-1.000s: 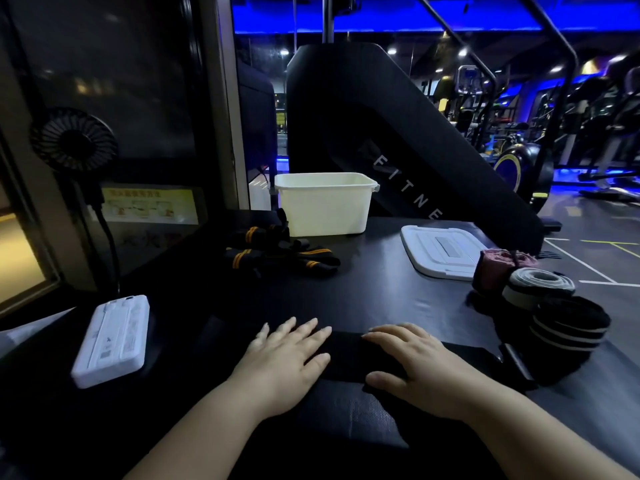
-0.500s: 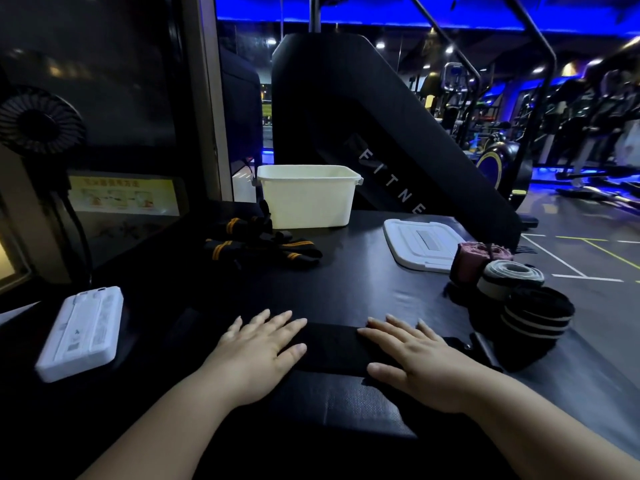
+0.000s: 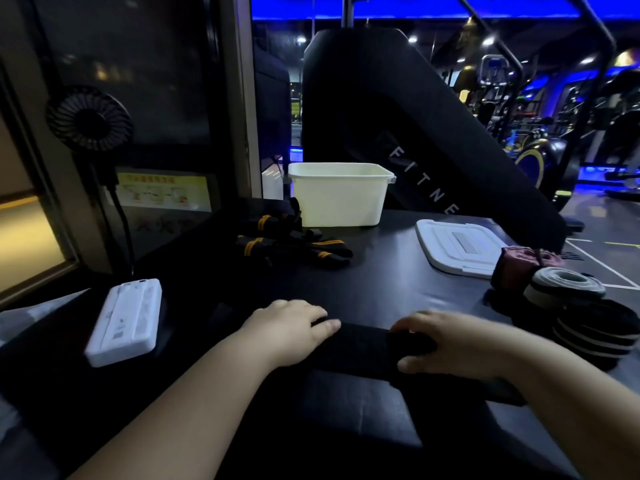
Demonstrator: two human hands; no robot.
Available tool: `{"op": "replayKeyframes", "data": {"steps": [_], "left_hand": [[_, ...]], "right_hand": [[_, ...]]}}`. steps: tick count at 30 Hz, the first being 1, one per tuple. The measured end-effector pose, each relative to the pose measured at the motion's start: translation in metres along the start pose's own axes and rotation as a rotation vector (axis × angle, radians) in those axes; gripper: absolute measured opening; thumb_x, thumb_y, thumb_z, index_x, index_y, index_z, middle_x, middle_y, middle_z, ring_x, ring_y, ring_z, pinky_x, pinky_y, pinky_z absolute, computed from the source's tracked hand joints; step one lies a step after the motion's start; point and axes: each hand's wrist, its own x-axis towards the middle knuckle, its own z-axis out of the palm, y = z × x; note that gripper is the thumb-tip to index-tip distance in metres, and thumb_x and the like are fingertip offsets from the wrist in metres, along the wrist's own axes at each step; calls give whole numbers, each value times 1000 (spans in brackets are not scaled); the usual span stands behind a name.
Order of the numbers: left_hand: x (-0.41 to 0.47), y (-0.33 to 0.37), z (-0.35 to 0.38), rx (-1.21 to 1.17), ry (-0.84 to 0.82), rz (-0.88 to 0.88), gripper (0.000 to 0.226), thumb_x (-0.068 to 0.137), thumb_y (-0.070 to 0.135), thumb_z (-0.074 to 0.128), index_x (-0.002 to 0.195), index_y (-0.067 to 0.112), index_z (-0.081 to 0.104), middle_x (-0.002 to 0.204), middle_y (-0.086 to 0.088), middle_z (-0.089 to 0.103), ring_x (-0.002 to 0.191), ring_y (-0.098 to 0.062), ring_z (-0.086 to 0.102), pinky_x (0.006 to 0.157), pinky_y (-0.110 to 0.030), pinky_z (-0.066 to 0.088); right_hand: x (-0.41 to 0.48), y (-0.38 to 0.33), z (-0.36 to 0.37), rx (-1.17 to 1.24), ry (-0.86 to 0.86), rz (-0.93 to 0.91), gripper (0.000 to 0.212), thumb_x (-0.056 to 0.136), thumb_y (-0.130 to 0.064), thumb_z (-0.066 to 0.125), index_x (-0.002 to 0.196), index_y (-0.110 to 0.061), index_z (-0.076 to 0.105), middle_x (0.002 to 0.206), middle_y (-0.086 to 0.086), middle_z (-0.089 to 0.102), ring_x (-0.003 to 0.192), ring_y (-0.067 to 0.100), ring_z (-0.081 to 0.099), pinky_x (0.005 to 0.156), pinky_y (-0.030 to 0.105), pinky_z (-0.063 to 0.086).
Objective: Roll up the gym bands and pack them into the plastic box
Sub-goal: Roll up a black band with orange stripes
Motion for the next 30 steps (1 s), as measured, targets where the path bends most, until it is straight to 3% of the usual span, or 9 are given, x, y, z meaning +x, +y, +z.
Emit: {"op": "replayKeyframes", "data": {"steps": [2, 5, 8, 12, 16, 19, 22, 27, 30], "left_hand": [[12, -2, -7, -55, 34, -66, 54, 93, 69, 31, 131, 38, 53, 134, 8, 55, 126, -23, 47, 103, -40, 42], [32, -7, -15, -58, 83, -148, 53, 97, 63, 31, 132, 30, 53, 131, -1, 57, 121, -27, 51, 99, -39, 44], [55, -13, -24, -88, 133, -200, 52, 99, 57, 33, 136, 25, 49, 135, -6, 54, 122, -30, 50, 97, -38, 44], [89, -22, -34, -137, 217, -281, 47, 100, 51, 33, 134, 23, 49, 134, -6, 52, 127, -31, 42, 98, -43, 43], [124, -28, -41, -107, 330, -294, 43, 102, 46, 34, 133, 21, 50, 137, -7, 48, 132, -29, 32, 101, -43, 35], [148, -34, -45, -121, 408, -288, 41, 102, 43, 37, 135, 21, 49, 140, -5, 45, 133, -27, 29, 104, -42, 30], [171, -40, -48, -165, 434, -295, 38, 102, 38, 38, 136, 22, 46, 143, -1, 42, 135, -26, 25, 107, -43, 28], [198, -55, -42, -226, 413, -297, 41, 103, 35, 36, 144, 27, 36, 151, 7, 34, 138, -24, 22, 108, -44, 25], [206, -65, -34, -209, 399, -284, 46, 103, 37, 35, 148, 32, 29, 154, 10, 32, 138, -24, 23, 109, -42, 23]], "right_hand": [[16, -9, -13, -24, 82, 3, 41, 88, -55, 58, 123, -34, 59, 123, -8, 60, 116, 15, 55, 97, 31, 44], [51, -20, -16, 69, 215, 48, 34, 91, -49, 57, 118, -30, 63, 107, -7, 66, 109, 18, 60, 89, 29, 47], [91, -25, -14, 156, 306, 83, 32, 92, -42, 58, 120, -27, 64, 118, -1, 67, 110, 20, 60, 89, 29, 46], [137, -28, -15, 309, 434, 123, 25, 92, -36, 58, 114, -28, 66, 111, 2, 68, 100, 22, 62, 81, 30, 50], [179, -29, -18, 271, 542, 100, 27, 93, -33, 57, 117, -27, 66, 117, 2, 64, 109, 24, 56, 74, 24, 35], [209, -30, -20, 274, 573, 75, 27, 92, -31, 57, 117, -26, 66, 118, 4, 62, 115, 28, 53, 86, 32, 44], [235, -31, -23, 286, 584, 99, 30, 93, -30, 54, 121, -26, 63, 125, 3, 59, 122, 28, 47, 99, 40, 42], [273, -29, -23, 353, 517, 132, 41, 97, -28, 47, 138, -25, 47, 140, 3, 51, 129, 26, 44, 106, 40, 37], [289, -30, -21, 423, 454, 139, 47, 98, -38, 44, 144, -29, 37, 141, 4, 50, 129, 27, 46, 106, 40, 38]]}}
